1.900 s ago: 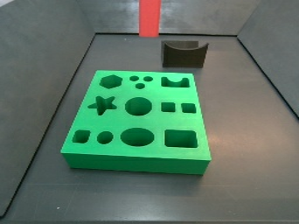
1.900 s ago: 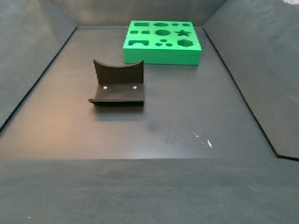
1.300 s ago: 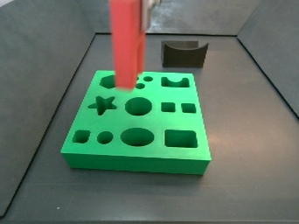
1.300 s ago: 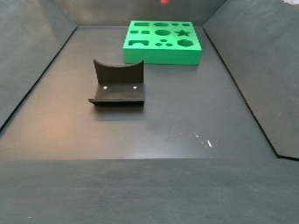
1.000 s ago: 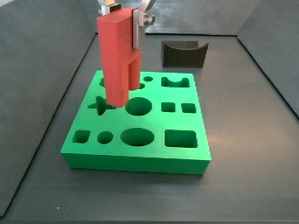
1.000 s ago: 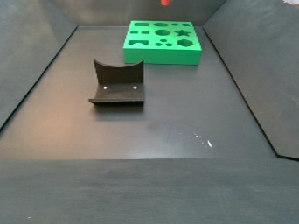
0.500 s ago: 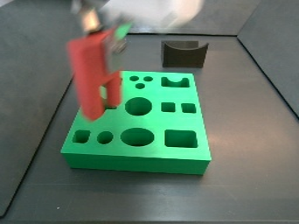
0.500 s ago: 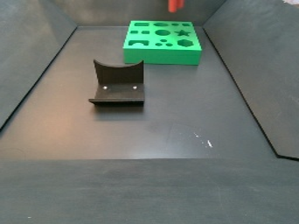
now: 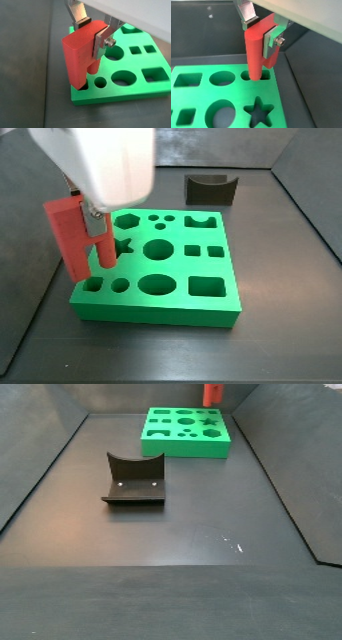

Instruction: Insert the square-circle object.

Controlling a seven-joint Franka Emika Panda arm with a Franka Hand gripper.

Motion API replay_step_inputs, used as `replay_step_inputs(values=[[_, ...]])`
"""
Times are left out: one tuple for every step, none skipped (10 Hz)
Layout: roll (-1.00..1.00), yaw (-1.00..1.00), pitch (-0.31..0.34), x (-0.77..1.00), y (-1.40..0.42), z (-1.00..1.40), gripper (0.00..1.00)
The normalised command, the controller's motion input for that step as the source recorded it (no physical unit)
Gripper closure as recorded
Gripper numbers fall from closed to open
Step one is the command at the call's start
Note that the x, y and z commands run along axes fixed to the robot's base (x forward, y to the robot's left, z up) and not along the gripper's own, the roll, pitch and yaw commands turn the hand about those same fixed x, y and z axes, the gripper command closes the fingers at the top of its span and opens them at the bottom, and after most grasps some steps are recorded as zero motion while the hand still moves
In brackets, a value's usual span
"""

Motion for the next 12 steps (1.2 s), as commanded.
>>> replay_step_inputs(values=[[0.01, -1.0, 0.0, 0.0, 0.0, -0.02, 1.0], [0.03, -0.97, 0.0, 0.08, 0.0, -0.07, 1.0], [0.05, -1.0, -0.003, 0.05, 0.0, -0.11, 1.0], [0.06, -1.0, -0.013, 0.0, 0.0, -0.16, 1.0], [0.01, -1.0, 0.0, 0.0, 0.0, -0.06, 1.0], [0.01, -1.0, 0.0, 0.0, 0.0, -0.06, 1.0], [0.01, -1.0, 0.0, 0.0, 0.0, -0.06, 1.0], [0.01, -1.0, 0.0, 0.0, 0.0, -0.06, 1.0], [0.05, -0.8, 0.0, 0.23, -0.17, -0.15, 1.0], [0.06, -0.6, 0.0, 0.3, -0.42, -0.19, 1.0], [0.06, -0.23, 0.0, 0.09, -0.28, -0.08, 1.0], [0.0, 0.01, 0.0, 0.0, 0.0, -0.04, 1.0]])
